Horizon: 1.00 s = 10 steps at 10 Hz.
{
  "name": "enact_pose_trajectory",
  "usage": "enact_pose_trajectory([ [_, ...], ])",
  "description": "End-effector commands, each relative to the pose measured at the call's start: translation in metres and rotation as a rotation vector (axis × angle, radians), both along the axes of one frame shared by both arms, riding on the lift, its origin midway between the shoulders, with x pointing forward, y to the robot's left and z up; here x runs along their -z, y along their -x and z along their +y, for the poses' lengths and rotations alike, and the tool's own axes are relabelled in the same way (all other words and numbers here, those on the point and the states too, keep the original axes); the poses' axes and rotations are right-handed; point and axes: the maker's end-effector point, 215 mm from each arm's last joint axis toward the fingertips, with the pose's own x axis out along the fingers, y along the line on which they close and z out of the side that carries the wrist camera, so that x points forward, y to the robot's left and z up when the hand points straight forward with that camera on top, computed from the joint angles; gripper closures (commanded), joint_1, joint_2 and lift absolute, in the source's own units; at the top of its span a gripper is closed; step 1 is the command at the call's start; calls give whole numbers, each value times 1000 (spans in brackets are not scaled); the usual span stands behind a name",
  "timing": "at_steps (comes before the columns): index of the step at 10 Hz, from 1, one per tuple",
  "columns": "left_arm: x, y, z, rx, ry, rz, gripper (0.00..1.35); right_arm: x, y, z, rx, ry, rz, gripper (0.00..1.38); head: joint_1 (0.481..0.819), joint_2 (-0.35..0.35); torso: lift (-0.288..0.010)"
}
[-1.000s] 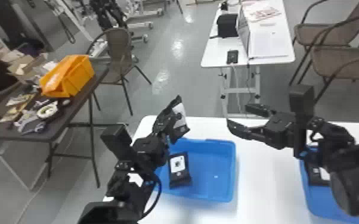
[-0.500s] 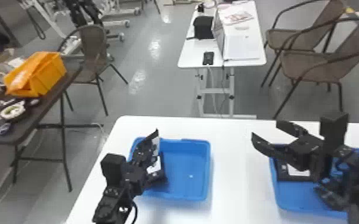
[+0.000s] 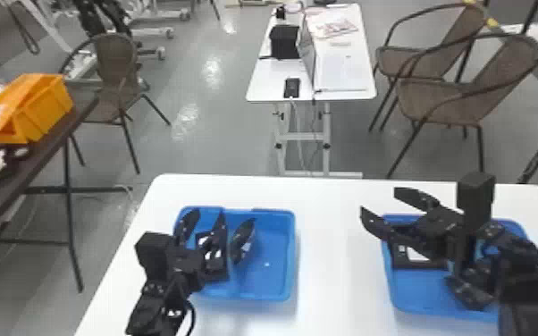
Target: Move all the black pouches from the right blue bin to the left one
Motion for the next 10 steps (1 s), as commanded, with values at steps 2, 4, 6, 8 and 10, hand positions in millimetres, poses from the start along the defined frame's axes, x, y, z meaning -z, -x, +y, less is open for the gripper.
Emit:
enact_pose_trajectory([
  [2,-63,19,25,-47,27,-138,159,2,9,-33,104,25,9,209,695,140,10],
  [4,-90,43,38,-113,77,-207,165,19,38,-70,195,-24,48,209,695,139,10],
  [6,-101,50,42,-141,116,-242,165,54,76,-110,284,5,118,209,695,117,10],
  [8,-102,52,42,-143,119,-245,165,87,88,-138,328,40,179,211,695,80,10],
  [10,-103,51,36,-136,141,-245,165,105,68,-163,357,54,199,211,695,48,10],
])
